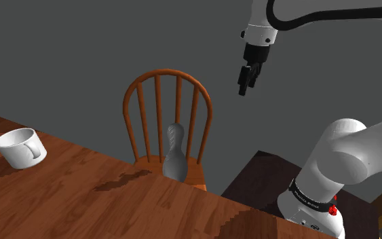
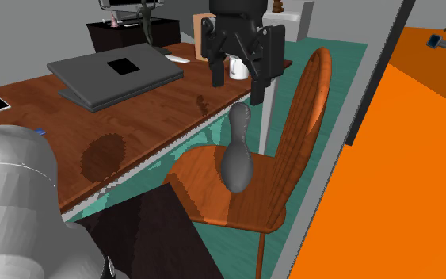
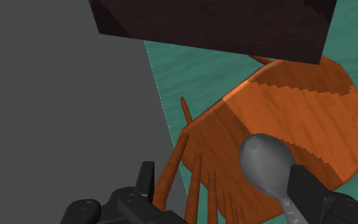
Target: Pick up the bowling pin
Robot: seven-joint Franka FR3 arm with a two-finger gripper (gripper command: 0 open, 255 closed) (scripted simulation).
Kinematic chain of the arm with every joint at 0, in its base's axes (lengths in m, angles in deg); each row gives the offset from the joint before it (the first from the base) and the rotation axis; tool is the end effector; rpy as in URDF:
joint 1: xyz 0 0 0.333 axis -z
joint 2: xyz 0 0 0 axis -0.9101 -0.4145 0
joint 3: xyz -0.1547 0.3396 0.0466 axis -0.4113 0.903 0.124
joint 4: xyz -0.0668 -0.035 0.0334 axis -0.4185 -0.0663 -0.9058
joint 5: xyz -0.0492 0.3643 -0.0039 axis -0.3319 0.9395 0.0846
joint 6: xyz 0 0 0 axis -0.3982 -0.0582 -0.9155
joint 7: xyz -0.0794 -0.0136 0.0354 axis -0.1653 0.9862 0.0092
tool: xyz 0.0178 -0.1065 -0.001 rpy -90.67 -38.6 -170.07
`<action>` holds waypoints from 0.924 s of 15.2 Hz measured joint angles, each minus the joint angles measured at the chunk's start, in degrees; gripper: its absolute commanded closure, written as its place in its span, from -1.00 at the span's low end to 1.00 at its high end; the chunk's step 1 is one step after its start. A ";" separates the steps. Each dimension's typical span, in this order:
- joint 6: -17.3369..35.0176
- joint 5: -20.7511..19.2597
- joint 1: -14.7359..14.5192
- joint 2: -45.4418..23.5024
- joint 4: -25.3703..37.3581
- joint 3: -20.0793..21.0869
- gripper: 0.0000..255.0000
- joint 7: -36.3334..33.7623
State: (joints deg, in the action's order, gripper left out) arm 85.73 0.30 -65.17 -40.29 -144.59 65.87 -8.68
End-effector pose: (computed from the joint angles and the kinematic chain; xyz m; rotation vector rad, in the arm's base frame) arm 0.2596 -0.0036 0.5991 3.1192 0.1624 -0.0001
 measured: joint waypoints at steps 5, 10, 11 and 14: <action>2.91 0.99 -1.01 -4.87 0.91 3.08 -1.00 -3.25; 7.01 1.93 -2.46 -14.32 4.49 8.34 -1.00 -9.10; 8.05 1.95 -2.70 -16.22 4.95 9.32 -1.00 -10.28; 9.79 1.38 -3.15 -22.58 8.38 11.87 -1.00 -13.55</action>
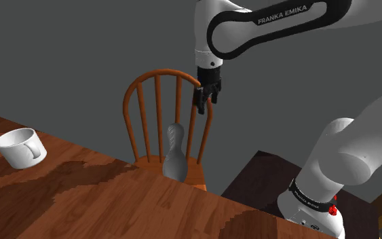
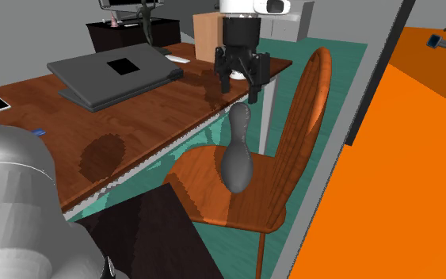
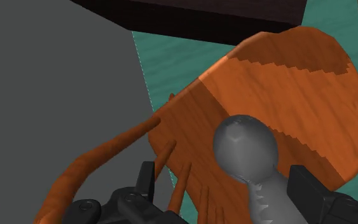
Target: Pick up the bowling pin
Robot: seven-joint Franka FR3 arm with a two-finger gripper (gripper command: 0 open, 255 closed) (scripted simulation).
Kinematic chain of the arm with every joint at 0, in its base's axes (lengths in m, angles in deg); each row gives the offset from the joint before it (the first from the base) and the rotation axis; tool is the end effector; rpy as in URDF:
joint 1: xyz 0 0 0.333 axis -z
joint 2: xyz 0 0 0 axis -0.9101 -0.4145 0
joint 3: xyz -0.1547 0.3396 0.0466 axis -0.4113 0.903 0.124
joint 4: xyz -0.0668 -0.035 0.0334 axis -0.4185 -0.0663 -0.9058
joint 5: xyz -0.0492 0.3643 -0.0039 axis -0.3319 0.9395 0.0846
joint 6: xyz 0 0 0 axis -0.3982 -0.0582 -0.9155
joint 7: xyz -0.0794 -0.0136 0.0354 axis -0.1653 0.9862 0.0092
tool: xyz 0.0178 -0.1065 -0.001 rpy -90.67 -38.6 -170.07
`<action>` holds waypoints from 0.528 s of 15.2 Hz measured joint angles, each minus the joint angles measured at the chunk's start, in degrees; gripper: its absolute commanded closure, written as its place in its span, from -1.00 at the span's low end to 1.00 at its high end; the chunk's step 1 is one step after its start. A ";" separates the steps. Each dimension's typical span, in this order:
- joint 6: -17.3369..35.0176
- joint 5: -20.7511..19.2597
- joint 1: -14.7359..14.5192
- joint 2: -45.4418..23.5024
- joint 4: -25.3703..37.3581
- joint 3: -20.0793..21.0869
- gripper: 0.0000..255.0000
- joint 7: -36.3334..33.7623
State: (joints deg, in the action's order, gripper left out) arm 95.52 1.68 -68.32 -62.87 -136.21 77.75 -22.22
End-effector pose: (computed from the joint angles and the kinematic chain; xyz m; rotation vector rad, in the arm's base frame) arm 0.3787 0.1101 0.5474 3.0558 0.1697 -0.1062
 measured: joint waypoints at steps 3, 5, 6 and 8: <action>1.66 -1.03 -0.71 -6.65 3.62 2.71 -1.00 -3.96; 1.88 -2.08 -1.16 -10.99 6.67 4.15 -1.00 -6.42; 1.95 -2.72 -1.45 -13.36 8.44 4.84 -1.00 -7.73; 2.01 -4.25 -1.90 -18.14 12.04 5.77 -1.00 -9.86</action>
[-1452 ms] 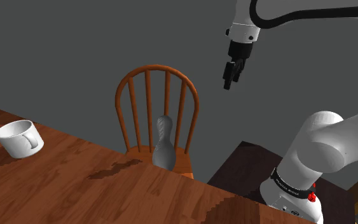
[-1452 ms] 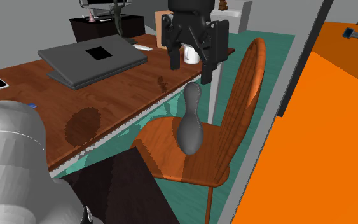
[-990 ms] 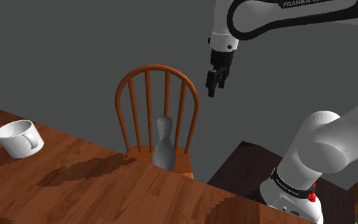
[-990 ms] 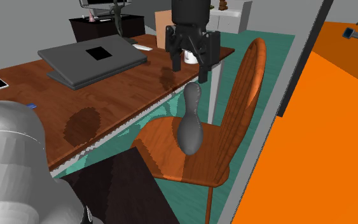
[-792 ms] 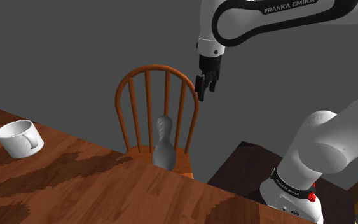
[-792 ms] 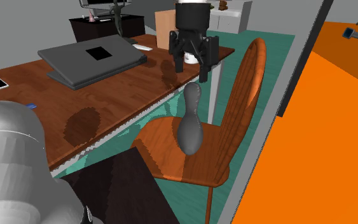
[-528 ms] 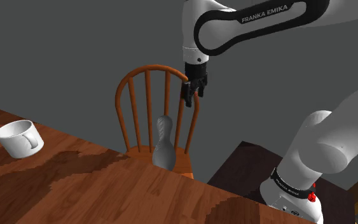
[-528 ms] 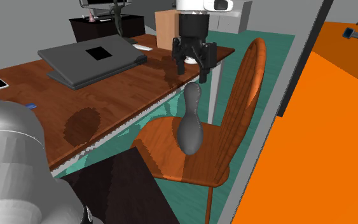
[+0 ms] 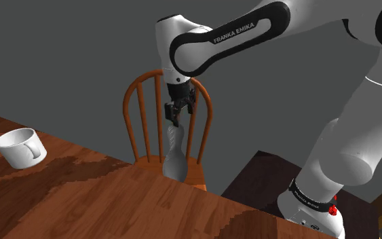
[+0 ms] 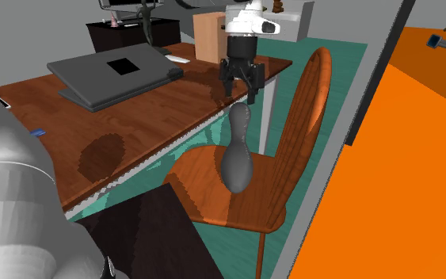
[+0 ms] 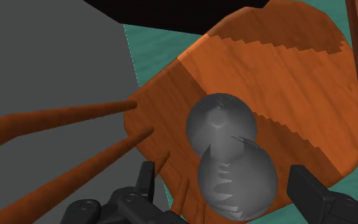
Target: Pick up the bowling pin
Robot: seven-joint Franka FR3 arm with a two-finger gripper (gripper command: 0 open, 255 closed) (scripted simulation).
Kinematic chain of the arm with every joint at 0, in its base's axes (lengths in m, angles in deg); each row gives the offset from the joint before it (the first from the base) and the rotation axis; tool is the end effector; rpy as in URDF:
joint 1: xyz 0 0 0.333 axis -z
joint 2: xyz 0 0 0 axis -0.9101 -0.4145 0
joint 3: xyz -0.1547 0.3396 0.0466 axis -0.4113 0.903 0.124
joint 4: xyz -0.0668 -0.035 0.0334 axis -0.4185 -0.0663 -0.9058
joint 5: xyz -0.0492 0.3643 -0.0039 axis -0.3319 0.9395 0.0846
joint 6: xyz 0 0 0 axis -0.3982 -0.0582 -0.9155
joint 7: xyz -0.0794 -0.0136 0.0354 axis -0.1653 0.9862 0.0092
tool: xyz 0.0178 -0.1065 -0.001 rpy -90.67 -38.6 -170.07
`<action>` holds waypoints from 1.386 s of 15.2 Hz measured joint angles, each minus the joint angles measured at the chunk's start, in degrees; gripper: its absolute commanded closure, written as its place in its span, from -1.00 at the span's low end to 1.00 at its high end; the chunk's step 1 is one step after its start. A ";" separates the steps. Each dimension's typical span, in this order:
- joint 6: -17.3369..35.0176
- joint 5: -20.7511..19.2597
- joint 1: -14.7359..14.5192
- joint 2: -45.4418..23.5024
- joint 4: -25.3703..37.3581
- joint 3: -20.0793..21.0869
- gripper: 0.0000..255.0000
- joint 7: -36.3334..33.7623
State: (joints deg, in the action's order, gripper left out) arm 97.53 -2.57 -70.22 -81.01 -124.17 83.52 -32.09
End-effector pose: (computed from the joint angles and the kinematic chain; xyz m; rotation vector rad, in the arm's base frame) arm 0.4626 0.1861 0.5033 3.0123 0.1734 -0.1745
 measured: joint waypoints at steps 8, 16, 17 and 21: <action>4.61 -2.35 -1.14 -6.76 0.68 1.04 -1.00 -3.69; 5.84 -2.64 -1.19 -7.34 0.14 1.04 1.00 -4.02; 5.84 -2.64 -1.20 -7.34 0.13 1.04 1.00 -4.02; 5.81 -2.64 -1.19 -7.36 0.17 1.04 1.00 -4.01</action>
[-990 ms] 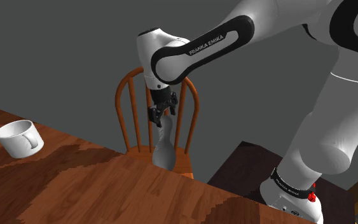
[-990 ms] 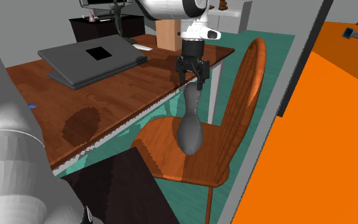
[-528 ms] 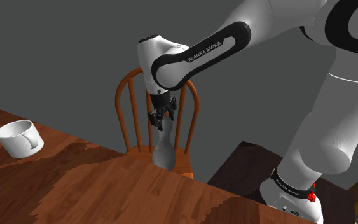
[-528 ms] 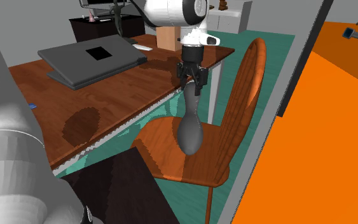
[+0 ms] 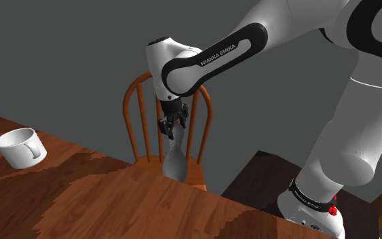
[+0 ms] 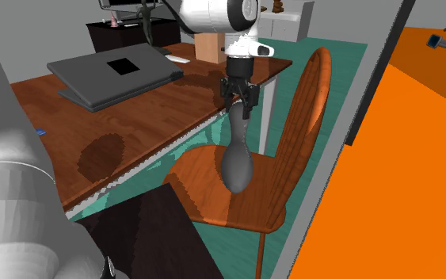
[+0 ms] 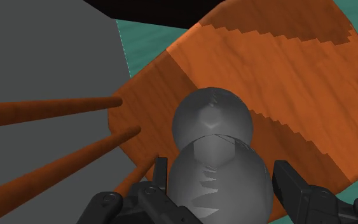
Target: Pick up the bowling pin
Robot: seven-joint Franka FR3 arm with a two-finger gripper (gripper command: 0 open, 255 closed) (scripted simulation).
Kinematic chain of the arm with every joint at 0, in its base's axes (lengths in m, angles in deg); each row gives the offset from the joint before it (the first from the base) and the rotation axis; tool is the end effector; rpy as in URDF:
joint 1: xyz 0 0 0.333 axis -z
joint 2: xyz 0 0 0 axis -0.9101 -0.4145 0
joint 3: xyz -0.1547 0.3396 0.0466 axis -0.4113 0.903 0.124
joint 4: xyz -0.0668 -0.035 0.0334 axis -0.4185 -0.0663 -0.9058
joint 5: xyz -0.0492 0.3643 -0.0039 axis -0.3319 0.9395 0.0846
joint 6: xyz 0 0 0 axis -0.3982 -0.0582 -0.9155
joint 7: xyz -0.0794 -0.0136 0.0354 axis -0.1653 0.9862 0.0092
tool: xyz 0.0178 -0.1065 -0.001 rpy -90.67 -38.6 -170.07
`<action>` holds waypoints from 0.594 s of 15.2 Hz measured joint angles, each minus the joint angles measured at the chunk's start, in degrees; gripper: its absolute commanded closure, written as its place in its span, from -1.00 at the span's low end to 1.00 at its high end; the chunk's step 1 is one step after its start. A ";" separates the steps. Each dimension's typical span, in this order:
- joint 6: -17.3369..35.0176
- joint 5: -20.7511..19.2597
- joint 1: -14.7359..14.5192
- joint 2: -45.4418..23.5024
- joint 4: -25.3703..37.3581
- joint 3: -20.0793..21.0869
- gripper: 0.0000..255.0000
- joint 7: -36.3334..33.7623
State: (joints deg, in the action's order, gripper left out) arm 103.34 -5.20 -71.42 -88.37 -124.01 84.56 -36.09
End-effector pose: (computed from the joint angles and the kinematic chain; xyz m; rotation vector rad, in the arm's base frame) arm 0.4859 0.2095 0.4488 3.0021 0.1735 -0.1891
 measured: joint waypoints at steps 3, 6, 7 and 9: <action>-1.53 0.34 0.02 0.64 0.73 0.04 1.00 0.29; -3.53 0.78 0.09 1.68 1.76 0.05 1.00 0.74; -4.22 0.86 0.09 1.84 2.30 0.05 1.00 0.84; -5.74 1.11 0.13 2.46 3.25 0.05 1.00 1.13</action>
State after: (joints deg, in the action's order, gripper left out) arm 97.60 -4.09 -71.28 -85.91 -120.76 84.61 -34.96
